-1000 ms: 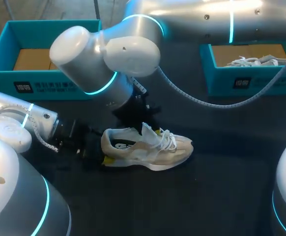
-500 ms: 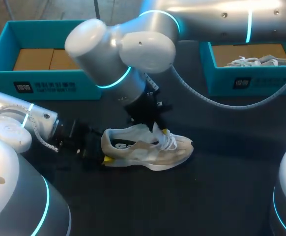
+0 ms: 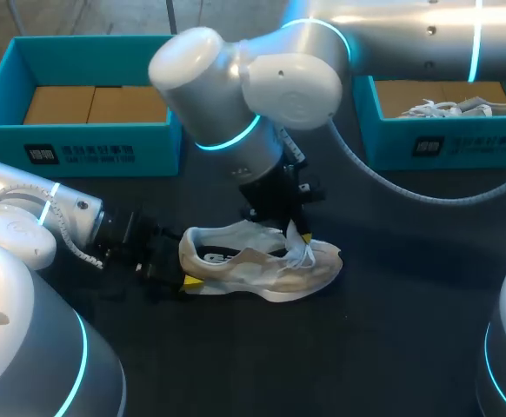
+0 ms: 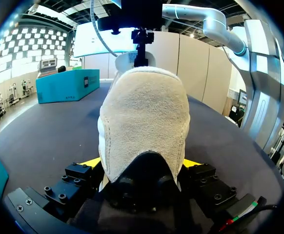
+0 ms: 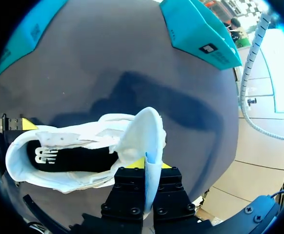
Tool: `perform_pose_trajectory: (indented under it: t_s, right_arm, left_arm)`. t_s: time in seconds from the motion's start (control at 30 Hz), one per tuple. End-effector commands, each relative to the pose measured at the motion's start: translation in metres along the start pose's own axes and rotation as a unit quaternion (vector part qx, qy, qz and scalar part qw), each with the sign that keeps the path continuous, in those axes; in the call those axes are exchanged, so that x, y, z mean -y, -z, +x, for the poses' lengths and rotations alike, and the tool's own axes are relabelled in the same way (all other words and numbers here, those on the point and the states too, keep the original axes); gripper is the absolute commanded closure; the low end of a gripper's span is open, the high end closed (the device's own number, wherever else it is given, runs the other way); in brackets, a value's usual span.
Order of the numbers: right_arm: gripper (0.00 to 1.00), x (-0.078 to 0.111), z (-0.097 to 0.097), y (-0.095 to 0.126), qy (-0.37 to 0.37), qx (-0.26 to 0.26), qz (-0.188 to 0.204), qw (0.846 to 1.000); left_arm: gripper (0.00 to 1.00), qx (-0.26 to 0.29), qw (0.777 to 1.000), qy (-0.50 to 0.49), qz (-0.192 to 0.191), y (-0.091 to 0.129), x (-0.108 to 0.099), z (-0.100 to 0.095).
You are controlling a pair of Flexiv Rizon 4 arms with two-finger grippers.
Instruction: Take the shoe out of the shoebox, open the shoe tongue, remove and reinsert the insole, then place the shoe into the shoebox
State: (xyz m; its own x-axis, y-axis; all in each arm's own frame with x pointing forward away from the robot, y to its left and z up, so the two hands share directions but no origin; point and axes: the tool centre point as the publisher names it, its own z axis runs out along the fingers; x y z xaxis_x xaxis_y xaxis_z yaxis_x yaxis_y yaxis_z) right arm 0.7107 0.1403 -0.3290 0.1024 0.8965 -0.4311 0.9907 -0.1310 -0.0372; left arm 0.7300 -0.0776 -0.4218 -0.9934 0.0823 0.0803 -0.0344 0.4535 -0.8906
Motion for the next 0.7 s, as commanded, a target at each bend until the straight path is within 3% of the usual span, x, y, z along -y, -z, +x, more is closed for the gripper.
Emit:
perform_pose_trajectory:
  t_s: [0.03,0.37,0.7]
  right_arm:
    - [0.98,0.007,-0.007,-0.013,-0.104,-0.013,0.006,0.994]
    - [0.91,0.010,-0.011,-0.033,-0.122,-0.024,0.025,0.992]
    - [0.72,0.014,-0.015,-0.051,-0.134,-0.028,0.048,0.989]
  left_arm:
    - [1.00,0.000,1.000,0.000,-0.001,-0.001,-0.001,-0.001]
    - [1.00,0.000,1.000,0.000,-0.001,-0.001,-0.001,-0.001]
    - [1.00,0.000,1.000,0.000,-0.001,-0.001,-0.001,-0.001]
